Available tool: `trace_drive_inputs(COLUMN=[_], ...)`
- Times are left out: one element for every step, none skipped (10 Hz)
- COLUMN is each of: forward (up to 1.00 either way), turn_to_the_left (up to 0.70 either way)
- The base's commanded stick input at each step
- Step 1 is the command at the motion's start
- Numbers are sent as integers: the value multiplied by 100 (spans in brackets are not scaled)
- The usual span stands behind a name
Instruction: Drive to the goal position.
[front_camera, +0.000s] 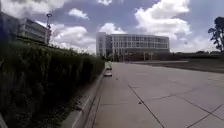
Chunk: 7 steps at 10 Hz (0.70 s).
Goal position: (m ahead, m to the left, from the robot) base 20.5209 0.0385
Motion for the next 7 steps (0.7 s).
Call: trace_drive_inputs(forward=[4, 4, 4, 4, 4, 4, 4], turn_to_the_left=[0, 0, 0, 0, 0, 0, 0])
